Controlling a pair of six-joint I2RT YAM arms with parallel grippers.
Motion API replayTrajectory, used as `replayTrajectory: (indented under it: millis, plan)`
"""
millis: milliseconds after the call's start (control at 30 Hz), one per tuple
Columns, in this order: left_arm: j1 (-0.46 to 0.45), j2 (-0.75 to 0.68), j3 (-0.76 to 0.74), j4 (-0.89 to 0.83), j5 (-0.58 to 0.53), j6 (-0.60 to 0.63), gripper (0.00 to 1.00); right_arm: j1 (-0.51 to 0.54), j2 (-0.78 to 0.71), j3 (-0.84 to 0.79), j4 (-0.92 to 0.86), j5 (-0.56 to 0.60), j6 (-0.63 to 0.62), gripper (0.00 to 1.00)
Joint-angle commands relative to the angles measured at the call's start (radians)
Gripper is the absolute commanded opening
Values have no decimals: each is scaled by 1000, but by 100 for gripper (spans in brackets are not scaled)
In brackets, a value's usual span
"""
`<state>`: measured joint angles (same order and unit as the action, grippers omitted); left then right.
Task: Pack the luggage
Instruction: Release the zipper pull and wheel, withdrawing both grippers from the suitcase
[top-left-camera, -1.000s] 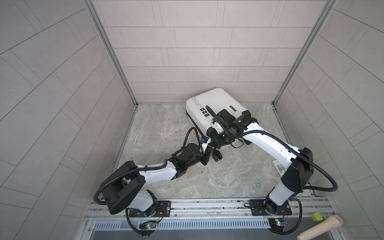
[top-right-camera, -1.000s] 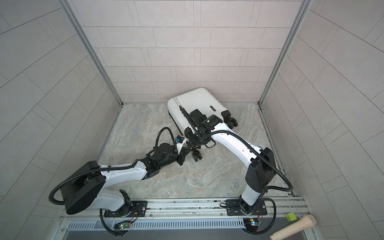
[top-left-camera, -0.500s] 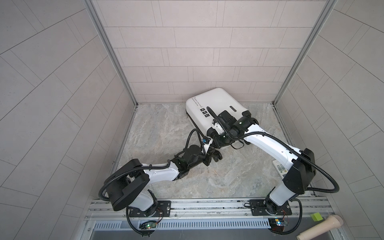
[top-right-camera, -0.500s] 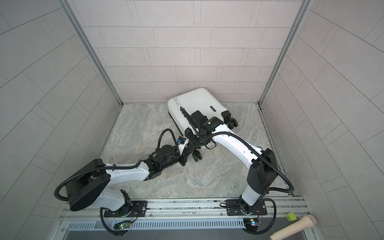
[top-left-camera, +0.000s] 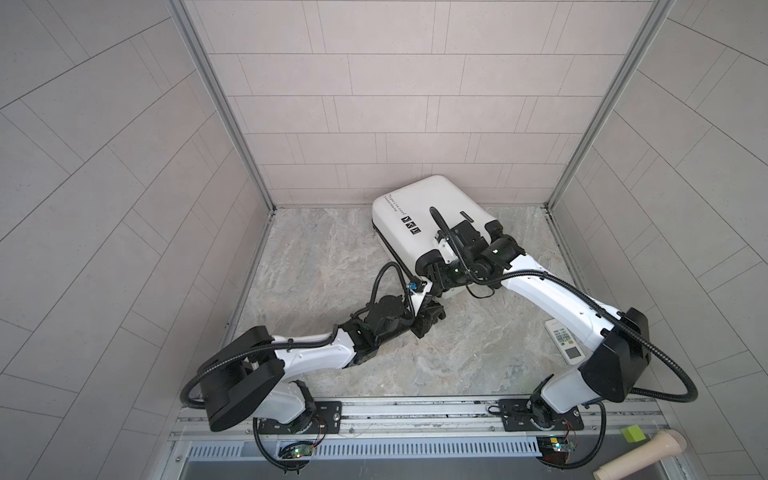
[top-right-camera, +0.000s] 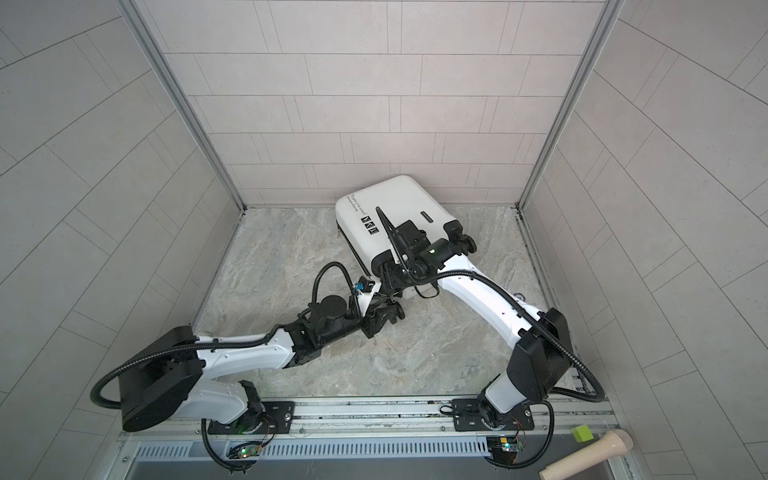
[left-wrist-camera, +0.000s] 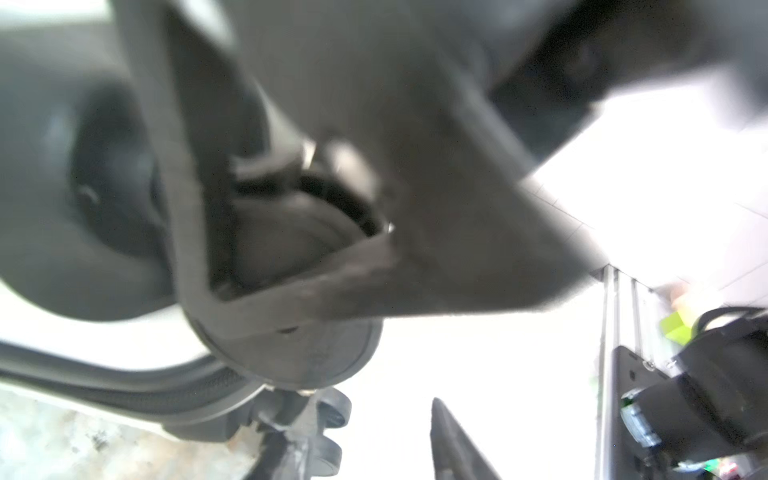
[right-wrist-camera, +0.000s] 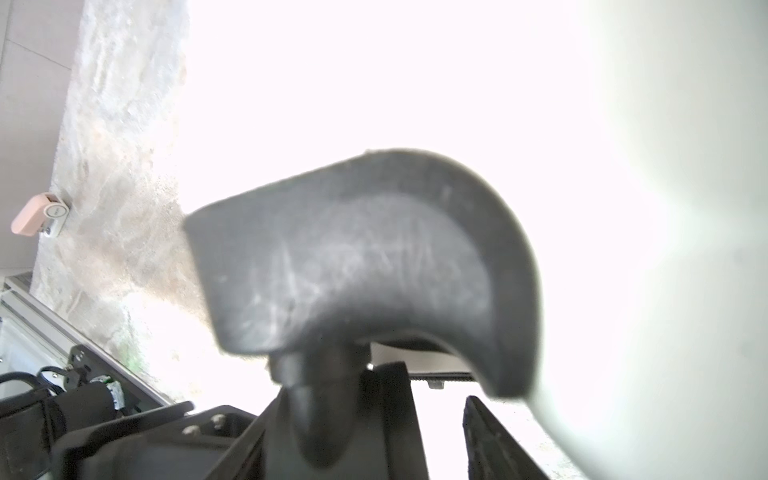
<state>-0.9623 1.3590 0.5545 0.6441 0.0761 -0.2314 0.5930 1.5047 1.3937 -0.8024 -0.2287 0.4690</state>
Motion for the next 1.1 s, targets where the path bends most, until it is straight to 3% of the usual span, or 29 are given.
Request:
replayTrajectory:
  millis: [0,300,333,400,533,600,833,1067]
  plan:
    - [2,-72,-1,-81,-60,11,56,-27,-81,-15,33,101,14,75]
    - [2,-300,33,-387,-228,-3,61,-103,-191,-91,37,108,-1,90]
    - [2,-329,48,-433,-251,2,62,-123,-209,-103,48,99,2,99]
    - [2,-378,74,-503,-285,18,63,-162,-240,-133,66,86,3,99]
    - [5,-448,126,-618,-410,-20,95,-273,-284,-180,95,-17,17,100]
    - [10,-463,159,-678,-456,-54,100,-318,-299,-193,101,-56,15,99]
    - [20,-415,312,-864,-407,-131,100,-409,-329,-245,119,-101,-9,84]
    - [20,-334,416,-1016,-331,-291,99,-537,-315,-246,105,-131,-30,91]
